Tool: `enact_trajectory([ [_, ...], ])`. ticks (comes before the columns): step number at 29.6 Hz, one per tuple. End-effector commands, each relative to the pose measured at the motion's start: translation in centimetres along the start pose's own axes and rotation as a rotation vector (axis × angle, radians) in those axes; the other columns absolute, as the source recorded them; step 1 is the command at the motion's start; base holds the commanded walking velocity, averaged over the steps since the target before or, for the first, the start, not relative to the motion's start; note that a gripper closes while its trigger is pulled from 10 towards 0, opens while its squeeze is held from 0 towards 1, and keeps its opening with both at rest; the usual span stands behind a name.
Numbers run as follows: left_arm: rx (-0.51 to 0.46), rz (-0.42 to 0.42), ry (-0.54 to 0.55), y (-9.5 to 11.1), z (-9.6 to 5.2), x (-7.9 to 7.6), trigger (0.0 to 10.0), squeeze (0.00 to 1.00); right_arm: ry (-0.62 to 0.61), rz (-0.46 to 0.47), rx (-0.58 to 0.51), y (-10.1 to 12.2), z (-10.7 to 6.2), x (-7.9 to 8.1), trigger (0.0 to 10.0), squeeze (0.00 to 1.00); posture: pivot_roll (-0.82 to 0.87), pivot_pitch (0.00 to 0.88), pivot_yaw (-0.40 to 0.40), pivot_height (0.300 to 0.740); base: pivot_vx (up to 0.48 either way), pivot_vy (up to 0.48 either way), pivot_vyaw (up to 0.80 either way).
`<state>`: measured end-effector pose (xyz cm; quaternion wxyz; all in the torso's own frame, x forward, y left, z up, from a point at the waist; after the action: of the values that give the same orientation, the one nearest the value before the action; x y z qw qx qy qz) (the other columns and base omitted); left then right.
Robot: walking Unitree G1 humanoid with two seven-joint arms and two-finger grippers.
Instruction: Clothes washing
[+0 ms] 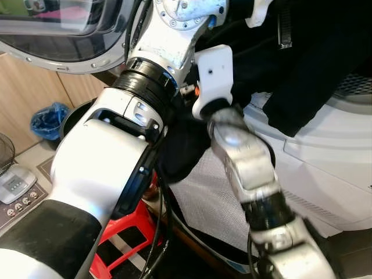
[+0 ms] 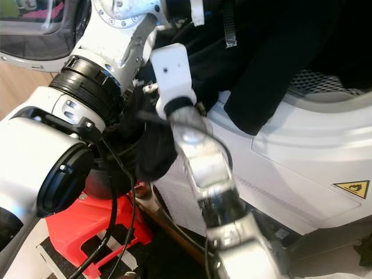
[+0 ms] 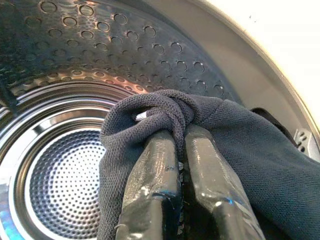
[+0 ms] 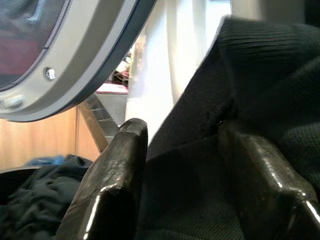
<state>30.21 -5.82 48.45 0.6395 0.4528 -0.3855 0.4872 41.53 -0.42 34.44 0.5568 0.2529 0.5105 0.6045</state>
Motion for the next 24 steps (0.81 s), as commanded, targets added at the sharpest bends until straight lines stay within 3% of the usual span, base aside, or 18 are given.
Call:
enact_trajectory([
  [1, -0.027, 0.137, 0.018, 1.9, 0.4, 1.6, 10.0, 0.00, -0.218, -0.056, 0.001, 0.5, 0.4, -6.7, 10.0, 0.00, 0.19, 0.155, -0.040, 0.740, 0.000, 0.000, 0.00],
  [3, 0.047, 0.189, 0.068, 1.0, -0.7, 2.7, 10.0, 0.00, -0.249, -0.104, -0.014, 1.4, 0.9, -8.6, 10.0, 0.00, 0.20, 0.150, -0.050, 0.740, 0.000, 0.000, 0.00],
  [4, 0.047, 0.189, 0.068, 1.0, -0.7, 2.7, 10.0, 0.00, -0.249, -0.104, -0.014, 1.4, 0.9, -8.6, 10.0, 0.00, 0.20, 0.150, -0.050, 0.740, 0.000, 0.000, 0.00],
  [5, 0.119, 0.228, 0.153, 0.4, -2.0, 4.5, 10.0, 0.00, -0.273, -0.162, -0.044, 2.6, 1.2, -10.2, 10.0, 0.00, 0.21, 0.149, -0.062, 0.740, 0.000, 0.000, 0.00],
  [7, 0.143, 0.248, 0.185, 0.4, -2.5, 5.3, 10.0, 0.00, -0.274, -0.184, -0.059, 3.1, 1.4, -10.7, 10.0, 0.00, 0.21, 0.149, -0.068, 0.740, 0.000, 0.000, 0.00],
  [9, 0.200, 0.304, 0.241, 0.5, -3.8, 7.2, 10.0, 0.00, -0.291, -0.216, -0.101, 4.5, 1.5, -12.7, 10.0, 0.00, 0.22, 0.148, -0.081, 0.740, 0.000, 0.000, 0.00],
  [13, 0.255, 0.328, 0.285, 0.2, -5.0, 8.3, 10.0, 0.00, -0.257, -0.222, -0.152, 5.5, 1.3, -13.1, 10.0, 0.00, 0.23, 0.149, -0.092, 0.740, 0.000, 0.000, 0.00],
  [14, 0.288, 0.324, 0.309, -0.3, -5.8, 8.8, 10.0, 0.00, -0.184, -0.203, -0.196, 5.9, 1.0, -12.5, 10.0, 0.00, 0.23, 0.151, -0.098, 0.740, 0.000, 0.000, 0.00],
  [15, 0.311, 0.308, 0.324, -0.8, -6.3, 8.8, 10.0, 0.00, -0.053, -0.108, -0.272, 6.5, 0.3, -10.9, 10.0, 0.00, 0.23, 0.151, -0.098, 0.740, 0.000, 0.000, 0.00],
  [16, 0.311, 0.308, 0.324, -0.8, -6.3, 8.8, 10.0, 0.00, -0.053, -0.108, -0.272, 6.5, 0.3, -10.9, 10.0, 0.00, 0.23, 0.151, -0.098, 0.740, 0.000, 0.000, 0.00],
  [19, 0.330, 0.280, 0.299, -2.1, -6.4, 7.4, 10.0, 0.00, 0.243, 0.184, -0.447, 8.0, -2.7, -7.5, 10.0, 0.00, 0.22, 0.154, -0.095, 0.740, 0.000, 0.000, 0.00],
  [21, 0.330, 0.276, 0.298, -2.2, -6.4, 7.2, 10.0, 0.00, 0.269, 0.213, -0.458, 8.1, -3.0, -7.3, 10.0, 0.00, 0.22, 0.154, -0.095, 0.740, 0.000, 0.000, 0.00],
  [22, 0.343, 0.262, 0.290, -2.8, -6.4, 6.7, 10.0, 0.00, 0.357, 0.298, -0.485, 7.9, -4.3, -6.2, 10.0, 0.00, 0.21, 0.155, -0.091, 0.740, 0.000, 0.000, 0.00],
  [23, 0.343, 0.262, 0.290, -2.8, -6.4, 6.7, 10.0, 0.00, 0.357, 0.298, -0.485, 7.9, -4.3, -6.2, 10.0, 0.00, 0.21, 0.155, -0.091, 0.740, 0.000, 0.000, 0.00],
  [24, 0.352, 0.244, 0.287, -3.3, -6.4, 6.2, 10.0, 0.00, 0.435, 0.387, -0.519, 7.9, -5.7, -5.4, 10.0, 0.00, 0.20, 0.157, -0.088, 0.740, 0.000, 0.000, 0.00],
])
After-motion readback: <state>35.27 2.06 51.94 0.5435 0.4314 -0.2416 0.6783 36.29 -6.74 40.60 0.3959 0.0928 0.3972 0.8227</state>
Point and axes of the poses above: a point about 5 cm out from each wrist's last joint towards the gripper, its own z axis pointing out of the wrist towards the gripper, its own y axis along the axis of the wrist's last joint, x = y × z, the point moved 5 cm from there along z, pointing out of the wrist towards the gripper, and after that the axes turned 1 degree about z, right-handed, at the moved point
